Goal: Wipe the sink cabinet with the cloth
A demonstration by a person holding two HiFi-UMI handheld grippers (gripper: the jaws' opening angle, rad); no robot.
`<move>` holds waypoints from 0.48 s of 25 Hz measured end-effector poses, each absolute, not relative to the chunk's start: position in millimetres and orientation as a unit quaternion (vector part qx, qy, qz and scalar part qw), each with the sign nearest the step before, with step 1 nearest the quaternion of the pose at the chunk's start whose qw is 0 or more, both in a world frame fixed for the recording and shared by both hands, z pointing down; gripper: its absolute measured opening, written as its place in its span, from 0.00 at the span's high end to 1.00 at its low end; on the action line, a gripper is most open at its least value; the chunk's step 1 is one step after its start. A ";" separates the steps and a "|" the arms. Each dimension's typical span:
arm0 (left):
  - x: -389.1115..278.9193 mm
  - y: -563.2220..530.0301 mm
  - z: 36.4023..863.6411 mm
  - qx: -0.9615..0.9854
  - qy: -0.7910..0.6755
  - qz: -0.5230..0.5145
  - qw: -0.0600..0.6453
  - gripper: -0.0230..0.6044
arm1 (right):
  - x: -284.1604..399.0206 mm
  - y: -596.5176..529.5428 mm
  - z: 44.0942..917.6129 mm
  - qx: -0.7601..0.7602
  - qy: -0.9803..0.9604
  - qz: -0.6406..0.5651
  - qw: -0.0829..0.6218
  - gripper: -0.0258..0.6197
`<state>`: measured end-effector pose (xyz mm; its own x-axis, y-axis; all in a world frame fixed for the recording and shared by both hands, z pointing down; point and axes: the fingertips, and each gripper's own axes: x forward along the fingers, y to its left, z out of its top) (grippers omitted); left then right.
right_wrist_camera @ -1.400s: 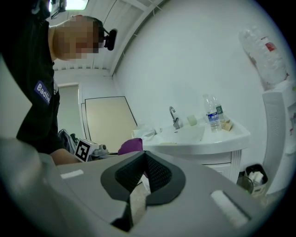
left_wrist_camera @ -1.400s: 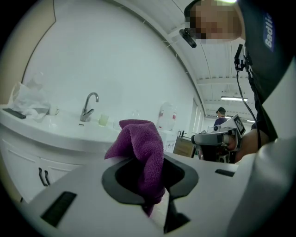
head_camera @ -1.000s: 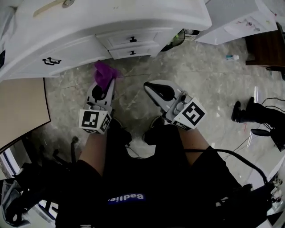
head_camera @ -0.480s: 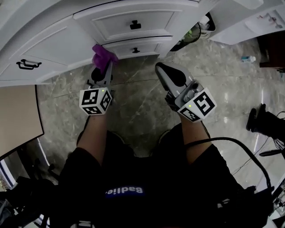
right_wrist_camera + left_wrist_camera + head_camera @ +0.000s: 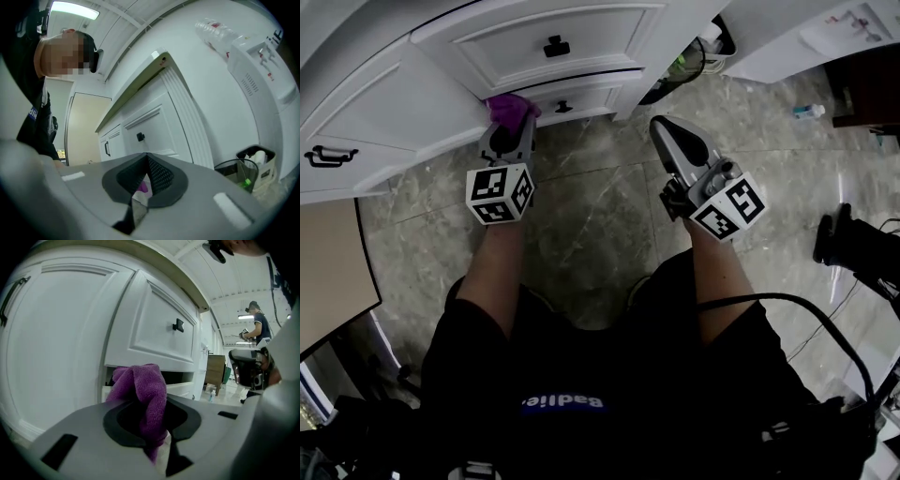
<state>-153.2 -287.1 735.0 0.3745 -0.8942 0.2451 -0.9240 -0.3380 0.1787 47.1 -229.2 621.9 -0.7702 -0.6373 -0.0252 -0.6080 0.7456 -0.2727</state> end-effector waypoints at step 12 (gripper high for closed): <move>-50.6 -306.4 738.6 0.856 -0.496 0.052 0.138 0.82 | 61.8 -200.6 570.2 -0.317 0.940 -0.083 0.092 0.97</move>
